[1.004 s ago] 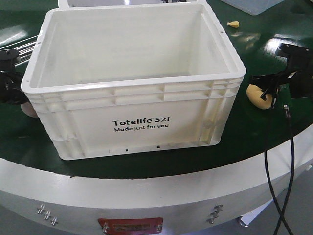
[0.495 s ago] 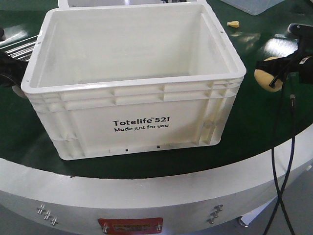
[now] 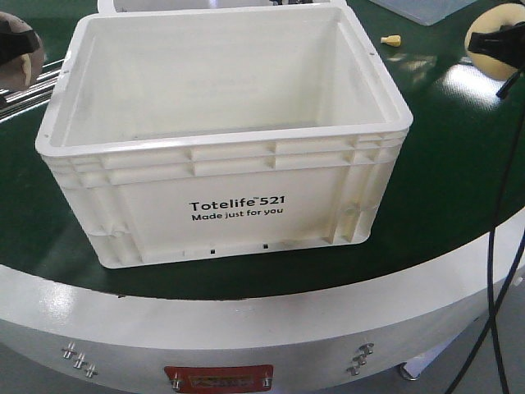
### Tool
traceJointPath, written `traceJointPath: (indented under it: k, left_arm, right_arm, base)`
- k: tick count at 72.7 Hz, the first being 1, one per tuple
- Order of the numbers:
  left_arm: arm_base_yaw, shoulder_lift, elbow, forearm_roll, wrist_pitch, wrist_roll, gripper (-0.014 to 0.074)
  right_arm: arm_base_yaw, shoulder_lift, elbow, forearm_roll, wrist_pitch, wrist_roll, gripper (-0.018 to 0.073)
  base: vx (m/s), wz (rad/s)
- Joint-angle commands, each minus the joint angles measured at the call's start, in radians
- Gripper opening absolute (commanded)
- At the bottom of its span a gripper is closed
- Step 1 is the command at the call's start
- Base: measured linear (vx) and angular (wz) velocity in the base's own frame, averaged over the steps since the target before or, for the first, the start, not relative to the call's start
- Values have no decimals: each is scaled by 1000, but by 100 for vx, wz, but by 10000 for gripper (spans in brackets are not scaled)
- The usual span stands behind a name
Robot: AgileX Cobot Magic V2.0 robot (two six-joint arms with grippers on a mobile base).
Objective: Place moving items into box and shelve
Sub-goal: 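Lift both balls and carry them over the white tote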
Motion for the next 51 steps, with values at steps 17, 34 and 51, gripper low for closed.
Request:
traceJointPath:
  k: [17,34,51]
  left_arm:
    - [-61,-137,-29,29,-123,1,-3]
    - [-226,-146,-29,71,-126,-1,-3]
    - [-385,-143,-29,73,-135,0,-3]
  right_arm:
    - [34,-124,-28,-8,-100,-41,-8]
    - [261,-132,-28,-32,-144,-105,-8]
    - [452,-124,-28,-32,-195,-109,-8]
  base:
    - [0,0]
    - [0,0]
    - [0,0]
